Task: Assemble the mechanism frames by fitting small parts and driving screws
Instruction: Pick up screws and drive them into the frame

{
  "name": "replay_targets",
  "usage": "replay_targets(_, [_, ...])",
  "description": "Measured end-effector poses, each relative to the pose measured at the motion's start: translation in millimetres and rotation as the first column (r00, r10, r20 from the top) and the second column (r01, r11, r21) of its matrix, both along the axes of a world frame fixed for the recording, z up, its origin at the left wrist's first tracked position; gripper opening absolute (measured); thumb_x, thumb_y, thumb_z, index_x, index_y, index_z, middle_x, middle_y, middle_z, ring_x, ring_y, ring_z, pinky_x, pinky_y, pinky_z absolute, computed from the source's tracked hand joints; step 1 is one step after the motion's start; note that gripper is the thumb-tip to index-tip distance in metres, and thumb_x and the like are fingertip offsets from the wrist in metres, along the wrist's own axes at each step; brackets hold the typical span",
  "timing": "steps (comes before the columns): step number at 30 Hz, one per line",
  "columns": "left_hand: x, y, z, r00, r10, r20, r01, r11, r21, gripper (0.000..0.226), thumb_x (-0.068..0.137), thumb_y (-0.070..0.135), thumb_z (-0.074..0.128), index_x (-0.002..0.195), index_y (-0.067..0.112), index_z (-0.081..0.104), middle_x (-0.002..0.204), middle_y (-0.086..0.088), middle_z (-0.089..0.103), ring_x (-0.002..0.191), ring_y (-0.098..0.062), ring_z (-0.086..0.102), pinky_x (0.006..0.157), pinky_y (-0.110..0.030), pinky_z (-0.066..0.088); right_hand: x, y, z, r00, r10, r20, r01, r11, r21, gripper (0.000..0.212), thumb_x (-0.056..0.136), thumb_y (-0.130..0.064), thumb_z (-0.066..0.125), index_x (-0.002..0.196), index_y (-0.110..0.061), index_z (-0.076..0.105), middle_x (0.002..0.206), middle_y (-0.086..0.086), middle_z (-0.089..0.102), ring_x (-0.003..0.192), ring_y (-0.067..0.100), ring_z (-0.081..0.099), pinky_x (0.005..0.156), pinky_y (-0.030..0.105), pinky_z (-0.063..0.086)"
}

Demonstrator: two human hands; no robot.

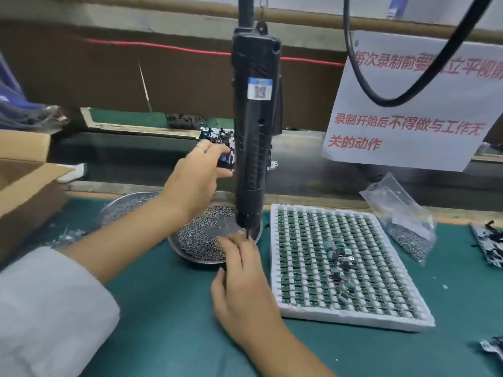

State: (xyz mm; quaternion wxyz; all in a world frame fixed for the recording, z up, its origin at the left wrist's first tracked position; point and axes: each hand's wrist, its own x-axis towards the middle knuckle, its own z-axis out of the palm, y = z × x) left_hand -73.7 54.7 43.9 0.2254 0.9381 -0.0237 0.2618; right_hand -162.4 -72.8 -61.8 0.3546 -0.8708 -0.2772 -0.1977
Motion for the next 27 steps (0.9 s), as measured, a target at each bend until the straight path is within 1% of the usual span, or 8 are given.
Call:
replay_targets(2, [-34, 22, -4, 0.996, -0.056, 0.064, 0.054, 0.998, 0.033, 0.040, 0.084, -0.009, 0.057, 0.117, 0.013, 0.058, 0.106, 0.001, 0.051, 0.080, -0.010, 0.063, 0.073, -0.023, 0.042, 0, 0, 1, 0.999, 0.023, -0.049, -0.022, 1.000, 0.017, 0.048, 0.087, -0.007, 0.043, 0.135, -0.002, 0.045, 0.135, 0.016, 0.043, 0.133, 0.031, 0.037, 0.112, 0.037, 0.029])
replay_targets(4, [-69, 42, -7, 0.993, -0.083, 0.084, 0.079, 0.996, 0.046, 0.042, 0.082, -0.008, 0.061, 0.120, 0.009, 0.057, 0.113, -0.008, 0.056, 0.089, -0.028, 0.066, 0.081, -0.043, 0.050, -3, 1, 2, 0.998, 0.023, -0.051, -0.020, 0.997, 0.069, 0.044, 0.090, -0.005, 0.041, 0.134, 0.000, 0.045, 0.136, 0.018, 0.044, 0.135, 0.030, 0.035, 0.114, 0.027, 0.023])
replay_targets(7, [-124, 56, -20, 0.995, -0.075, 0.069, 0.060, 0.979, 0.196, 0.038, 0.082, 0.002, 0.067, 0.118, 0.008, 0.058, 0.113, -0.011, 0.060, 0.086, -0.041, 0.065, 0.071, -0.052, 0.053, -5, 0, 4, 0.999, 0.018, 0.029, -0.024, 0.978, 0.205, 0.033, 0.092, 0.001, 0.044, 0.125, 0.004, 0.049, 0.129, 0.021, 0.048, 0.125, 0.023, 0.041, 0.109, 0.016, 0.024])
replay_targets(13, [-196, 63, -57, 0.980, -0.191, 0.049, 0.168, 0.939, 0.300, 0.022, 0.092, 0.017, 0.052, 0.112, 0.010, 0.059, 0.106, -0.004, 0.063, 0.061, -0.023, 0.068, 0.047, -0.034, 0.055, -13, -13, 7, 0.966, 0.063, 0.251, -0.167, 0.894, 0.416, 0.017, 0.093, -0.009, 0.041, 0.108, -0.013, 0.048, 0.110, 0.013, 0.050, 0.111, 0.009, 0.046, 0.100, 0.022, 0.036])
replay_targets(15, [-204, 62, -70, 0.973, -0.222, 0.060, 0.180, 0.898, 0.401, 0.034, 0.094, 0.026, 0.042, 0.101, 0.007, 0.069, 0.098, -0.003, 0.068, 0.054, -0.017, 0.064, 0.044, -0.025, 0.050, -16, -17, 9, 0.949, 0.156, 0.276, -0.245, 0.913, 0.326, 0.016, 0.094, -0.014, 0.044, 0.107, -0.008, 0.050, 0.106, 0.013, 0.054, 0.107, 0.011, 0.049, 0.097, 0.023, 0.039])
replay_targets(21, [-197, 73, -90, 0.966, -0.257, 0.022, 0.220, 0.867, 0.447, 0.046, 0.085, 0.049, 0.051, 0.105, 0.014, 0.074, 0.091, 0.005, 0.073, 0.053, -0.015, 0.063, 0.045, -0.022, 0.046, -22, -13, 8, 0.860, 0.473, 0.192, -0.397, 0.856, -0.330, 0.045, 0.086, -0.040, 0.065, 0.113, -0.004, 0.065, 0.110, 0.011, 0.062, 0.100, 0.026, 0.058, 0.089, 0.034, 0.045])
replay_targets(23, [-190, 86, -89, 0.972, -0.225, 0.063, 0.184, 0.904, 0.386, 0.048, 0.084, 0.055, 0.052, 0.105, 0.017, 0.074, 0.097, 0.006, 0.073, 0.060, -0.013, 0.066, 0.053, -0.022, 0.048, -21, -11, 7, 0.860, 0.477, 0.179, -0.389, 0.841, -0.375, 0.040, 0.084, -0.032, 0.070, 0.112, -0.004, 0.066, 0.108, 0.009, 0.064, 0.097, 0.026, 0.059, 0.087, 0.036, 0.046])
replay_targets(27, [-169, 123, -87, 0.984, 0.055, 0.171, -0.109, 0.939, 0.326, 0.038, 0.090, 0.035, 0.046, 0.093, 0.011, 0.075, 0.092, -0.003, 0.072, 0.084, -0.027, 0.067, 0.081, -0.037, 0.041, -20, -10, 6, 0.882, 0.445, 0.155, -0.371, 0.858, -0.354, 0.035, 0.082, -0.024, 0.072, 0.112, -0.007, 0.066, 0.108, 0.006, 0.065, 0.097, 0.024, 0.059, 0.086, 0.035, 0.048])
